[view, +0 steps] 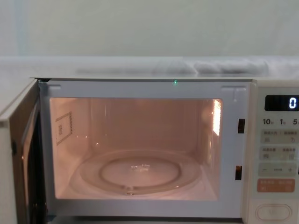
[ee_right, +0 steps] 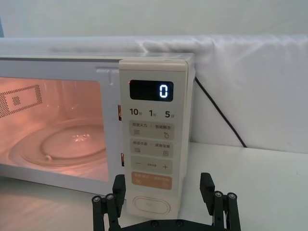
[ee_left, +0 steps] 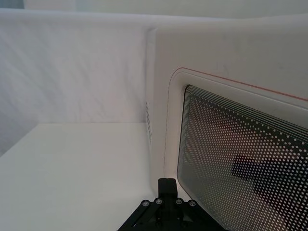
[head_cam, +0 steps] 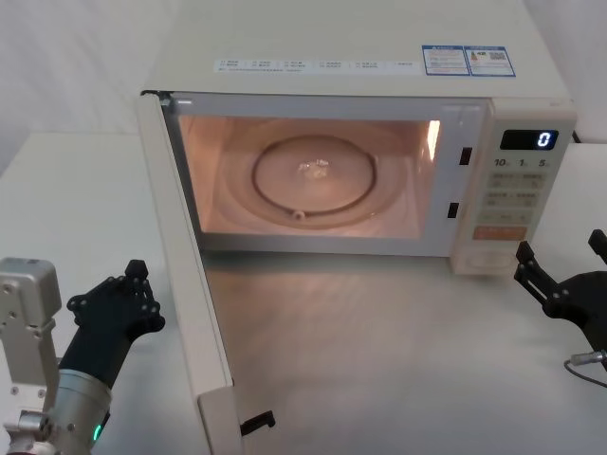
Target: Press the button to open the microwave door with one hand; close the microwave door with the other hand.
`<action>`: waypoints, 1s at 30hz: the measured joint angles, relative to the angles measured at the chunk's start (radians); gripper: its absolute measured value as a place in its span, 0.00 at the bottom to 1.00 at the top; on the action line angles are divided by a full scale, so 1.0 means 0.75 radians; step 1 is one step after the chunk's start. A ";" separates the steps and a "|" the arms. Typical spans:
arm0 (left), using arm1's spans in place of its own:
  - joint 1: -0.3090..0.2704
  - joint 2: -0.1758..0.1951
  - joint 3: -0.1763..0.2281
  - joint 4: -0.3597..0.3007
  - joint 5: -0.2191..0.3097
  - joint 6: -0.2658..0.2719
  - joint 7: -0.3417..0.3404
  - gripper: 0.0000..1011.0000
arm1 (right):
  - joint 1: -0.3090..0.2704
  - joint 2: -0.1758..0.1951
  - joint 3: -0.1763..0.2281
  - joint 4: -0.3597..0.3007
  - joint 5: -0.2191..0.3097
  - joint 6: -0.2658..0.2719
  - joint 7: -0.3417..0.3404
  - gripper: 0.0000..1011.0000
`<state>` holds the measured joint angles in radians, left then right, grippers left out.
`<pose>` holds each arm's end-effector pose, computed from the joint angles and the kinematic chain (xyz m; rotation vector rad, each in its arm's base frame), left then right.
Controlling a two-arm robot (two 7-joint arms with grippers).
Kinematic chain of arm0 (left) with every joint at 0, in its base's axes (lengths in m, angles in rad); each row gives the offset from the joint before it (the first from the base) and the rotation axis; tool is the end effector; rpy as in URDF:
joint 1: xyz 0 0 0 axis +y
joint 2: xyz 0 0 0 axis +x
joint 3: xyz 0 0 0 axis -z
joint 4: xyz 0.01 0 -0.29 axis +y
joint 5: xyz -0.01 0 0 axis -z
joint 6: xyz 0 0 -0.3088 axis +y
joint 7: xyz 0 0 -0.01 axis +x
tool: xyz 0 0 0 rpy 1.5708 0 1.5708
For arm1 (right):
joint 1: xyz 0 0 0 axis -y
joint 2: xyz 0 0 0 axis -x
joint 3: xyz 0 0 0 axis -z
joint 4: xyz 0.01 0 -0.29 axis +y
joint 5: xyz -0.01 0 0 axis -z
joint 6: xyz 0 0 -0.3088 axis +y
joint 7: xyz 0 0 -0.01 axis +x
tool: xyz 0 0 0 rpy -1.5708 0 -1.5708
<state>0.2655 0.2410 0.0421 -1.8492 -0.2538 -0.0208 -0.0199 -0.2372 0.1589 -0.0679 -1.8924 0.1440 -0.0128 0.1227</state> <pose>0.2530 0.0376 -0.2852 -0.0380 0.0140 1.4460 0.2592 -0.0103 -0.2679 0.0681 -0.0599 -1.3330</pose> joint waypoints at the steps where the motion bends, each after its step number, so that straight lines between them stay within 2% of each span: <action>1: 0.000 0.000 0.000 0.000 0.000 0.000 0.000 0.00 | 0.000 0.000 0.000 0.000 0.000 0.000 0.000 0.99; 9: 0.000 0.000 0.000 0.000 0.000 0.000 0.000 0.00 | 0.000 0.000 0.000 0.000 0.000 0.000 0.000 0.99; 12: 0.008 0.003 -0.007 -0.014 -0.011 0.006 -0.032 0.00 | 0.000 0.000 0.000 0.000 0.000 0.000 0.000 0.99; 15: 0.018 0.013 -0.024 -0.053 -0.046 0.045 -0.082 0.00 | 0.000 0.000 0.000 0.000 0.000 0.000 0.000 0.99; 19: 0.030 0.042 -0.067 -0.132 -0.112 0.111 -0.161 0.00 | 0.000 0.000 0.000 0.000 0.000 0.000 0.000 0.99; 25: 0.061 0.103 -0.123 -0.229 -0.150 0.174 -0.210 0.00 | 0.000 0.000 0.000 0.000 0.000 0.000 0.000 0.99; 30: 0.094 0.145 -0.159 -0.277 -0.158 0.197 -0.229 0.00 | 0.000 0.000 0.000 0.000 0.000 0.000 0.000 0.99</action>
<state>0.3359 0.3494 -0.0771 -2.0567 -0.3721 0.1266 -0.1914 -0.2373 0.1589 -0.0679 -1.8924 0.1440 -0.0129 0.1227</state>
